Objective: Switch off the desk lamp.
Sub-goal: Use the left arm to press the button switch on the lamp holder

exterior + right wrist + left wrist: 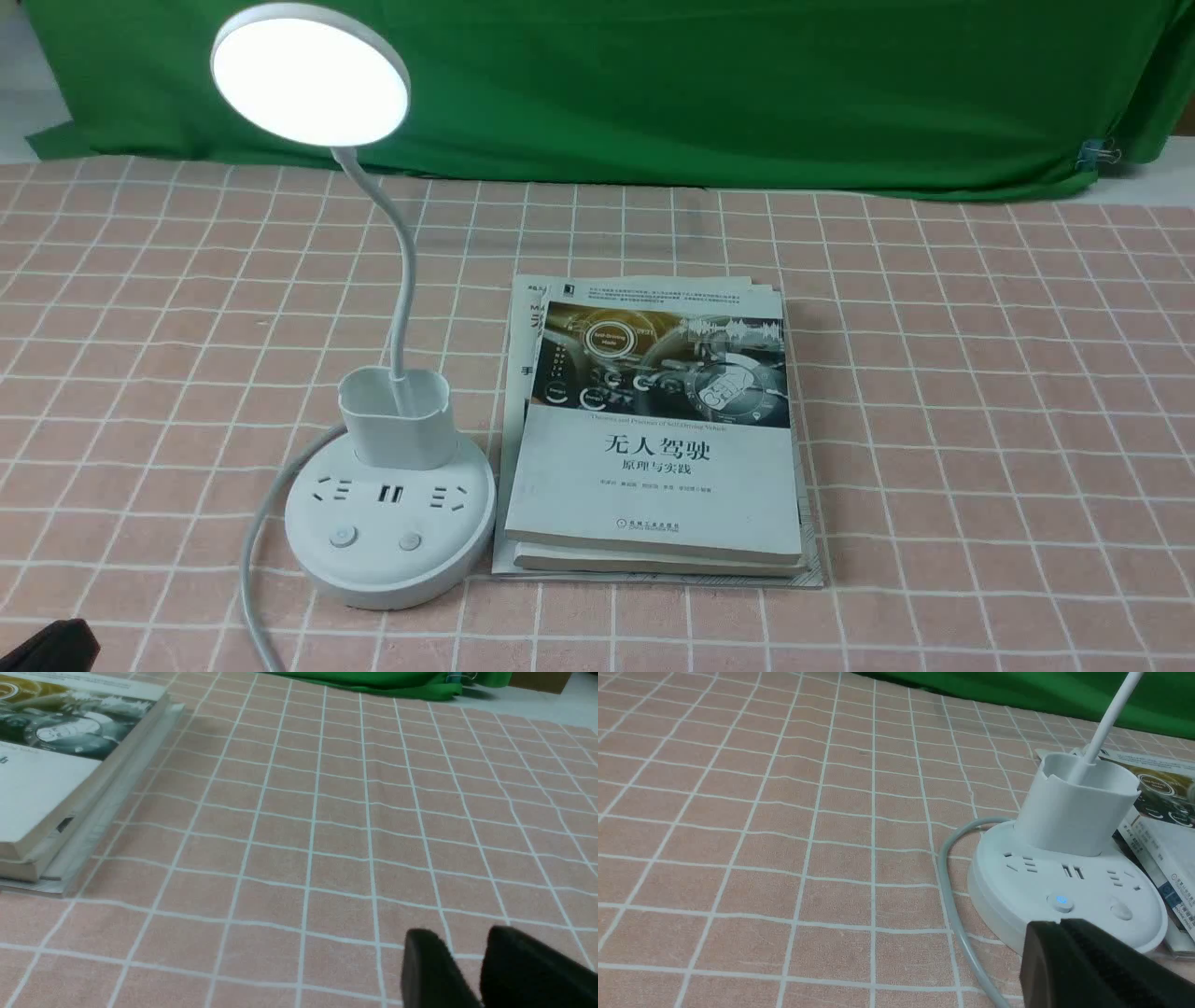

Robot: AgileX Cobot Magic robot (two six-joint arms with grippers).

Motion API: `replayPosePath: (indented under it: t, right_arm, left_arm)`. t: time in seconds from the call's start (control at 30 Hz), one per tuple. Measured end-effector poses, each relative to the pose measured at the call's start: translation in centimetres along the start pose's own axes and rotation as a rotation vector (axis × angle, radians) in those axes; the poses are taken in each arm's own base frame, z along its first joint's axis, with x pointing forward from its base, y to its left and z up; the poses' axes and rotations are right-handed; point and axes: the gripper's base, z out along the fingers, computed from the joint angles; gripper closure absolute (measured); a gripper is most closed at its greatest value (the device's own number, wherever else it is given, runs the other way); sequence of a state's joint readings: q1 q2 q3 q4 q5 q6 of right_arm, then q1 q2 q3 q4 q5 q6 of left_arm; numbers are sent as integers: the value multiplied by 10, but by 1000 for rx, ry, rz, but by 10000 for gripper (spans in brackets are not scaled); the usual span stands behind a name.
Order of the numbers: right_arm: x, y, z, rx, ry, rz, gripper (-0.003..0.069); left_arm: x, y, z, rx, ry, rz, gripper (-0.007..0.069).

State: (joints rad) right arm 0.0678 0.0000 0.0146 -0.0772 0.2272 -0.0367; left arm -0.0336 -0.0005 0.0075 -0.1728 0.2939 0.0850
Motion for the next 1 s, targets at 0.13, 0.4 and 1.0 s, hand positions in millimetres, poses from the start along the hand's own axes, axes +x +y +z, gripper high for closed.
replayPosePath:
  t: [0.13,0.4,1.0]
  right_arm:
    - [0,0,0,0,0,0,419]
    - [0,0,0,0,0,0,419]
    - [0,0,0,0,0,0,419]
  left_arm:
    - [0,0,0,0,0,0,623]
    - [-9,-3,0,48,-89,-225,623]
    - [-66,-12,-8,133,-160,-504,622]
